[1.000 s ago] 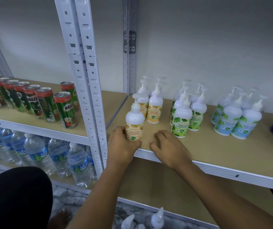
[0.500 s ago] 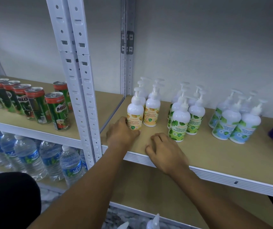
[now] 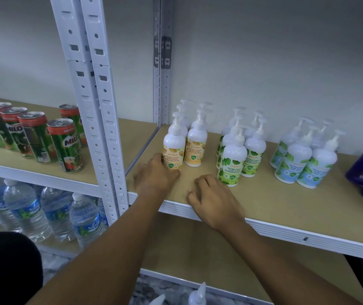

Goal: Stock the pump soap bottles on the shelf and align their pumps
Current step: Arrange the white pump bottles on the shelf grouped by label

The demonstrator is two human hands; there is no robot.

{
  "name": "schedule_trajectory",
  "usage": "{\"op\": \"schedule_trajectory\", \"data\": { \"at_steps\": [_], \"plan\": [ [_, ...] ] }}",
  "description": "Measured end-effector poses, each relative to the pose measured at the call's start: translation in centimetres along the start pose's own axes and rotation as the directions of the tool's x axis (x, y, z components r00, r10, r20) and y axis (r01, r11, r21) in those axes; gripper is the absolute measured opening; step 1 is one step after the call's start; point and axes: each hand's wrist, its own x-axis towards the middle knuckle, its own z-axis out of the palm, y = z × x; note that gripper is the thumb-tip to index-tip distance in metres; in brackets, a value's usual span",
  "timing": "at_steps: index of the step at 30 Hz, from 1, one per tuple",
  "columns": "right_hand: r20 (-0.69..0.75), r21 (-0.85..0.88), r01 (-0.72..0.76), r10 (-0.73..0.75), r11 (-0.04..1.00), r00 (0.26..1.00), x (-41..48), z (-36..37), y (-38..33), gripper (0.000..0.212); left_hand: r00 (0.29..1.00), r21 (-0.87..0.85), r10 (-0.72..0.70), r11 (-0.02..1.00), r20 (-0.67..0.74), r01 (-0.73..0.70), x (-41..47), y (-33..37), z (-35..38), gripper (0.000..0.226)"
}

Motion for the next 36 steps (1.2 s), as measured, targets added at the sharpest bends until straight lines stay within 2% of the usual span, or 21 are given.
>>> {"op": "schedule_trajectory", "data": {
  "at_steps": [8,15,22,25,29,32,36],
  "plan": [
    [-0.005,-0.001,0.006,-0.006,1.000,1.000,0.0,0.0,0.0,0.043,1.000,0.033,-0.014,0.999,-0.010,0.014,0.1,0.0,0.3,0.051],
    [-0.007,0.006,0.012,-0.012,1.000,1.000,0.0,-0.1,0.0,0.043,1.000,0.041,-0.026,0.999,-0.017,0.027,-0.1,-0.2,0.6,0.063],
    [0.048,0.189,-0.028,0.020,0.982,0.999,-0.9,-1.2,0.6,0.047,0.998,0.092,-0.038,0.995,-0.046,0.042,-3.4,0.5,-0.3,0.068],
    [0.070,0.273,-0.061,0.043,0.960,0.997,-3.2,-2.2,1.4,0.047,1.000,0.090,-0.003,0.996,-0.018,0.004,-6.1,0.8,-0.6,0.066],
    [0.013,0.343,-0.012,0.008,0.939,1.000,-8.5,-3.5,3.2,0.038,0.997,0.070,0.027,0.997,0.070,-0.032,-10.8,1.3,-1.0,0.064],
    [-0.033,0.410,-0.017,0.033,0.912,0.999,-12.6,-4.1,4.7,0.024,0.992,-0.020,0.043,0.999,0.117,-0.041,-14.6,1.5,-0.9,0.063],
    [-0.021,0.475,-0.089,0.112,0.876,0.993,-18.2,-3.4,6.9,0.017,0.987,-0.126,0.009,0.992,0.162,0.012,-20.3,1.3,0.3,0.060]
  ]
}}
